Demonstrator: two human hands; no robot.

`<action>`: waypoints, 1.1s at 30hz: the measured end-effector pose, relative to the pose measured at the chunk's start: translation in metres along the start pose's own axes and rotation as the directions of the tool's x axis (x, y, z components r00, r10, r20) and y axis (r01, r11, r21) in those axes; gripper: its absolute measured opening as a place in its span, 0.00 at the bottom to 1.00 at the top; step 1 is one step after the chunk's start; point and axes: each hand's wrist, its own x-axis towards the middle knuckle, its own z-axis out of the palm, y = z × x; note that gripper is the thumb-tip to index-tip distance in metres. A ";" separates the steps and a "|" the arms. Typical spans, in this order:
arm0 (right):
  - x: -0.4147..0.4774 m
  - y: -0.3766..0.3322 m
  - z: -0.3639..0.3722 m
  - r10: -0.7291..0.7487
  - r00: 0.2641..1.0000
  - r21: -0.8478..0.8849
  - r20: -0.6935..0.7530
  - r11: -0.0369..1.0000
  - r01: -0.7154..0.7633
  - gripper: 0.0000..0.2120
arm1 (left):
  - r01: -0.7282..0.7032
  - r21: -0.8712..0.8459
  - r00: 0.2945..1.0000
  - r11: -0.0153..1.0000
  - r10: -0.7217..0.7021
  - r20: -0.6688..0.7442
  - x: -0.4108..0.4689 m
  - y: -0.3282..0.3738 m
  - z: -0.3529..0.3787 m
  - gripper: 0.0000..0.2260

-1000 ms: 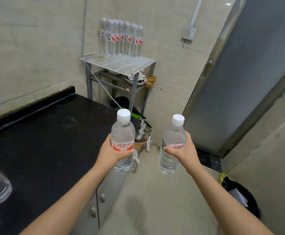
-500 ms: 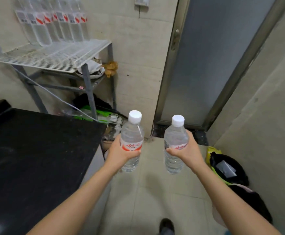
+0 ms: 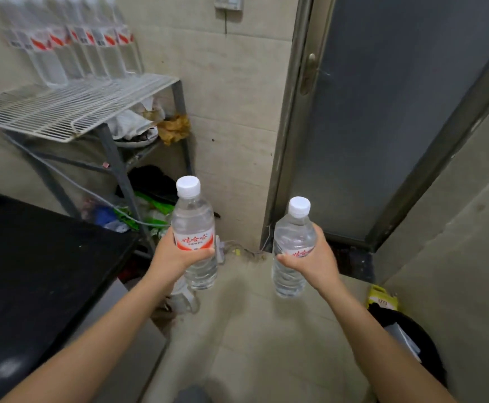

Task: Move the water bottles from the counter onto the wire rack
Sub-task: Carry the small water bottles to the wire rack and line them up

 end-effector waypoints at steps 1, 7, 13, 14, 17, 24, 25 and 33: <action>0.010 -0.002 0.005 -0.008 1.000 0.019 0.025 1.000 0.008 0.33 | 0.005 0.004 1.000 1.000 -0.005 -0.024 0.006 -0.001 -0.002 0.25; 0.074 -0.023 0.053 -0.070 0.980 0.096 0.188 0.994 0.052 0.32 | 0.008 -0.008 0.990 1.000 -0.009 -0.141 0.045 -0.001 -0.030 0.34; 0.170 -0.087 0.106 -0.207 0.943 0.174 0.260 0.971 0.165 0.37 | -0.103 -0.088 0.956 0.991 0.075 -0.284 0.132 0.024 -0.091 0.36; 0.189 -0.102 0.115 -0.236 0.939 0.184 0.250 0.964 0.193 0.37 | -0.141 -0.097 0.947 0.985 0.105 -0.304 0.148 0.033 -0.100 0.37; 0.243 -0.147 0.140 -0.326 0.918 0.236 0.226 0.932 0.274 0.36 | -0.247 -0.128 0.916 0.960 0.188 -0.355 0.193 0.062 -0.125 0.32; 0.333 -0.256 0.197 -0.496 0.864 0.395 0.081 0.812 0.429 0.39 | -0.390 -0.158 0.797 0.907 0.246 -0.552 0.271 0.118 -0.190 0.24; 0.343 -0.270 0.205 -0.507 0.859 0.413 0.074 0.800 0.436 0.38 | -0.395 -0.142 0.780 0.908 0.249 -0.574 0.279 0.124 -0.199 0.23; 0.418 -0.321 0.286 -0.567 0.814 0.535 0.130 0.731 0.424 0.34 | -0.366 -0.024 0.657 0.930 0.240 -0.715 0.339 0.129 -0.248 0.27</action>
